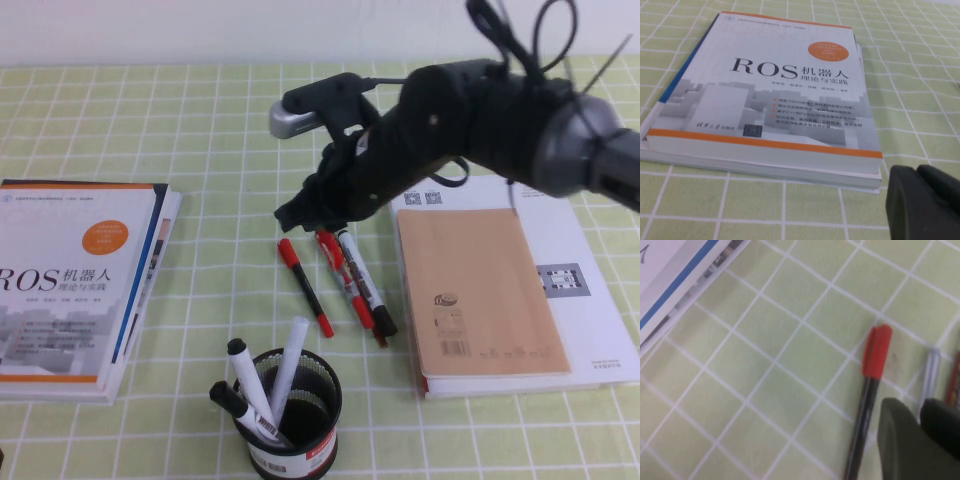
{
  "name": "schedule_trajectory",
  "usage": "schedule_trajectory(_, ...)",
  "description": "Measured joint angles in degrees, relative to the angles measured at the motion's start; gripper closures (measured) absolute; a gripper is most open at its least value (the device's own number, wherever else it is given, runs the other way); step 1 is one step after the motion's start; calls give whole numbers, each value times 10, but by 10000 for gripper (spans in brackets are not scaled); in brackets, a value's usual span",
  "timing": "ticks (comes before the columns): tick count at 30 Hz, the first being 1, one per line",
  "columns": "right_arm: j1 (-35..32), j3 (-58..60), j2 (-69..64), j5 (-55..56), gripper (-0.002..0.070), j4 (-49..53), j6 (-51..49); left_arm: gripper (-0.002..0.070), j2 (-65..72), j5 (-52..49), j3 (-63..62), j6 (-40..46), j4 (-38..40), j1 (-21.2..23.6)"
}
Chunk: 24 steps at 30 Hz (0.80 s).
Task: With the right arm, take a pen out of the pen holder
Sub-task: 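Take a marker out of the pen holder and lay it on the table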
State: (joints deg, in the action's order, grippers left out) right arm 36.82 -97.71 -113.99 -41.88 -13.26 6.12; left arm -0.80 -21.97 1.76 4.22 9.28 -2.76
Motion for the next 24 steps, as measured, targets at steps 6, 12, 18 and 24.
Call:
schedule_trajectory(6, -6, -82, -78, -20, 648, -41, 27, 683, 0, 0, 0, 0, 0, 0)
schedule_trajectory(12, -20, -132, -133, -25, 650, -68, 36, 683, 0, 0, 0, 0, 0, 0)
schedule_trajectory(18, -26, -150, -161, -6, 650, -73, 38, 683, 0, 0, 0, 0, 0, 0)
schedule_trajectory(24, -28, -151, -176, 17, 637, -74, 38, 683, 0, 0, 0, 0, 0, 0)
